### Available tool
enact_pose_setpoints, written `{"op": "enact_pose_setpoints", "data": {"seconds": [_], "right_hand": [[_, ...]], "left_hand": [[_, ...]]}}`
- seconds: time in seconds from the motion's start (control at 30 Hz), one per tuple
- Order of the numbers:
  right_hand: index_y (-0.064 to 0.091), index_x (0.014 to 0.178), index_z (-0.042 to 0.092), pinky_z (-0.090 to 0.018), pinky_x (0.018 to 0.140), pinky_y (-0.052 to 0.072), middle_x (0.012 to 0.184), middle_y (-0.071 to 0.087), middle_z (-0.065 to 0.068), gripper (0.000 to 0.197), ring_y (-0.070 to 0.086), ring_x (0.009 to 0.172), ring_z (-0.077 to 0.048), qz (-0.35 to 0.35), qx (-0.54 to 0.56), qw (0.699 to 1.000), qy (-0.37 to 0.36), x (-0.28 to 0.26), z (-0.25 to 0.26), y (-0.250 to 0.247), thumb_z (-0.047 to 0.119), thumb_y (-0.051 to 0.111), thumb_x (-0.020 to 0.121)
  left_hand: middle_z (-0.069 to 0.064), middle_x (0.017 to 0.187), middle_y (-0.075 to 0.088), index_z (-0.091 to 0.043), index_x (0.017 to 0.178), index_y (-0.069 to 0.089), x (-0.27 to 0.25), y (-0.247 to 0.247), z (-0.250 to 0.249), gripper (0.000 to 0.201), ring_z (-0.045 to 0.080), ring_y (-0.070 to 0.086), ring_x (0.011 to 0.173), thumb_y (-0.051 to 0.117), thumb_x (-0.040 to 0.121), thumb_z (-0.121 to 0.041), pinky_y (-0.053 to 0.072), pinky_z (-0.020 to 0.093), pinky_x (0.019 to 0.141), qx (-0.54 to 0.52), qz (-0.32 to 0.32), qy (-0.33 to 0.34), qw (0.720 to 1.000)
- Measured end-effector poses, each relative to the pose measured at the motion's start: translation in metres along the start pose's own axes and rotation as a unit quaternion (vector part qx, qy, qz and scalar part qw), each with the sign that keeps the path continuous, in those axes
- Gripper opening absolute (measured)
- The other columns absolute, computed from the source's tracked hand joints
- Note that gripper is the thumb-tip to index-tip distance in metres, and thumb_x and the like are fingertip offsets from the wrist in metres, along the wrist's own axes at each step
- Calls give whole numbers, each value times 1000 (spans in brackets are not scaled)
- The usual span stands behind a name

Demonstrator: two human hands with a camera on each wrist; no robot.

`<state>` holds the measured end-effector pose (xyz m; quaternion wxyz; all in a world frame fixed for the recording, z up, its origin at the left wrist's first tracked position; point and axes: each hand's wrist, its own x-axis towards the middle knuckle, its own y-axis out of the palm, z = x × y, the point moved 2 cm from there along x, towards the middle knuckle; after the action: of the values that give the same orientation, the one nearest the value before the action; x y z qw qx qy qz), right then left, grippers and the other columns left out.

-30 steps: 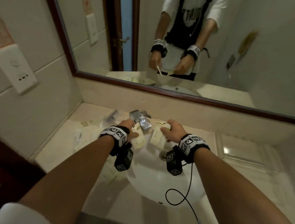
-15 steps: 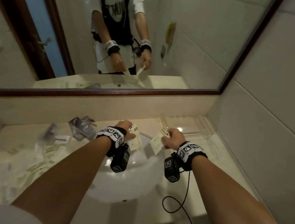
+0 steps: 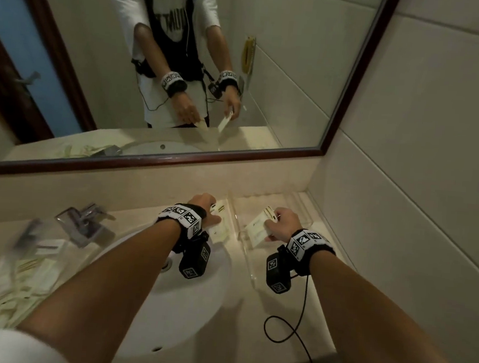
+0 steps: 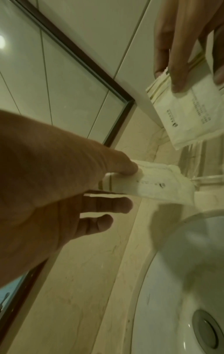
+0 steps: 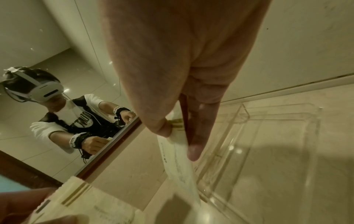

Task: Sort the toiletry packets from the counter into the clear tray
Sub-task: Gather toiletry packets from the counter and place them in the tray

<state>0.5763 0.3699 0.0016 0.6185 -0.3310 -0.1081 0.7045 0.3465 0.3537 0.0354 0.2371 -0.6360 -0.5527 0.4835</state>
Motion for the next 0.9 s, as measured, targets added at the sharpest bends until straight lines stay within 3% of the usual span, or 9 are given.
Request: {"op": "enact_pose_setpoints", "data": {"seconds": [0.13,0.33,0.43,0.57,0.67,0.73,0.83,0.9], "right_hand": [[59,95,-1,-49,64,61,106,62,-18,17,73,71,-30,9,-8,1000,-4,22,-3,-12,12,61,85],[57,89,-5,-55,65,59,98,67,-24,24,72,71,-34,49,-51,997,-2,52,-27,-13,18,60,81],[56,78,5,-46,74,60,95,70,-23,16,71,80,-35,83,-112,990,14,65,-46,-9,20,59,78],[61,92,0,-38,73,59,98,70,-21,17,70,84,-35,103,-122,986,40,69,-64,-1,12,55,81],[59,107,-4,-47,80,59,106,66,-24,25,69,88,-37,100,-109,987,56,71,-77,7,7,51,86],[57,116,-7,-48,87,56,114,63,-26,30,67,96,-39,100,-101,987,74,73,-84,10,5,51,89],[56,121,-8,-31,86,54,121,62,-22,34,64,109,-34,127,-108,982,92,79,-88,12,5,57,89],[53,126,-6,-28,82,48,126,59,-20,40,59,116,-31,143,-110,978,102,80,-89,12,7,60,89]], "left_hand": [[12,123,63,-7,125,56,13,0,-17,51,29,63,108,70,81,-30,52,37,93,-5,-2,-12,1000],[14,110,69,-2,109,62,29,12,-34,38,31,67,96,70,81,-27,55,39,86,-17,-4,-39,999],[16,126,61,-3,129,52,32,24,-34,58,32,64,106,72,80,-27,53,41,93,-46,-11,-64,997],[17,135,54,-4,137,43,33,39,-32,68,33,63,110,72,80,-27,52,42,95,-62,-10,-94,994],[17,128,58,-2,130,50,34,49,-31,59,34,64,105,72,80,-27,53,42,93,-49,-6,-104,993],[17,123,61,-3,125,54,35,56,-30,54,34,65,101,72,80,-27,54,42,90,-40,3,-114,993],[17,119,63,-1,122,55,38,62,-29,51,34,67,98,71,81,-27,56,38,84,-39,12,-122,992],[18,114,65,0,116,58,40,64,-26,47,34,68,96,71,81,-28,55,35,79,-36,14,-123,992]]}}
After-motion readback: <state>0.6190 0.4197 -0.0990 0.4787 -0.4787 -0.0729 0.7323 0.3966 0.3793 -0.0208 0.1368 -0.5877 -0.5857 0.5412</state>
